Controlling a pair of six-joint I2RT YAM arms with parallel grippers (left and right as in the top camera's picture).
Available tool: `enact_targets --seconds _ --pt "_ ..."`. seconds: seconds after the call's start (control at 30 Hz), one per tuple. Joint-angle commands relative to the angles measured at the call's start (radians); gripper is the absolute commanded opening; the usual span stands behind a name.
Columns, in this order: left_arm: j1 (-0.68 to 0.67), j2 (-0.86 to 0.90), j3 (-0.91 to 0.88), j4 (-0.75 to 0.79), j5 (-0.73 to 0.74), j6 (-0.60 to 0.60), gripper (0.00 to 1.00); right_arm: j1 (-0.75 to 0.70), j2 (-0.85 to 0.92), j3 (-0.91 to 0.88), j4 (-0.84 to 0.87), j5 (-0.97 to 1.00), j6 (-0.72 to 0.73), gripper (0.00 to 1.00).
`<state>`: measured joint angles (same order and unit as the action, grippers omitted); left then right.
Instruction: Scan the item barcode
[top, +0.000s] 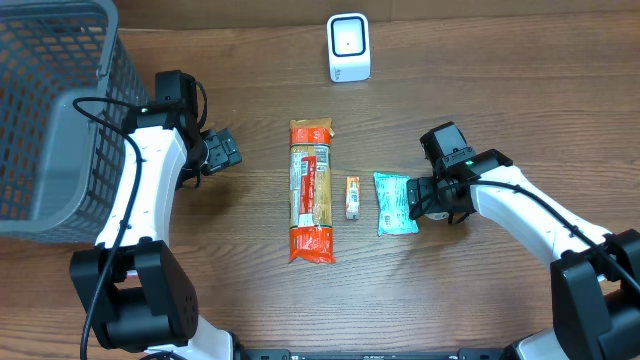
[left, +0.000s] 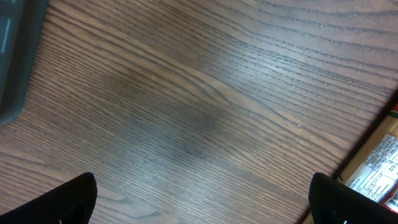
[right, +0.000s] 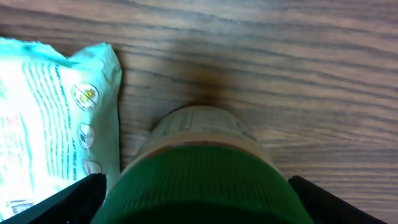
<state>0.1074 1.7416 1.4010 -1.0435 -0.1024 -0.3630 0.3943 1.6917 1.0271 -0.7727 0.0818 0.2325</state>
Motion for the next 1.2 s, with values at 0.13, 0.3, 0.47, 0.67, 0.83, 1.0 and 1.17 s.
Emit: enact_targets --seconds 0.13,0.3,0.47,0.67,0.83,1.0,1.17 --pt "0.003 -0.002 0.008 0.001 -0.009 0.012 1.0 0.003 0.005 0.02 -0.001 0.031 0.004 0.93" --pt "0.003 -0.002 0.008 0.002 -0.009 0.012 1.0 0.003 0.005 0.019 0.0 0.029 0.004 0.93" --pt "0.003 -0.002 0.008 0.001 -0.009 0.012 1.0 0.003 0.005 0.019 -0.005 0.03 0.004 0.89" --pt "0.003 -0.002 0.008 0.001 -0.009 0.012 1.0 0.003 0.005 0.019 0.013 0.033 0.004 0.87" --pt "0.003 -0.002 0.008 0.002 -0.009 0.012 1.0 0.003 0.005 0.014 0.006 0.033 0.004 0.87" --pt "0.003 -0.002 0.008 0.002 -0.009 0.012 1.0 0.003 0.005 -0.016 0.039 0.033 0.004 0.87" --pt "0.003 -0.002 0.008 0.002 -0.009 0.012 1.0 0.003 0.005 -0.019 0.046 0.033 0.004 0.87"
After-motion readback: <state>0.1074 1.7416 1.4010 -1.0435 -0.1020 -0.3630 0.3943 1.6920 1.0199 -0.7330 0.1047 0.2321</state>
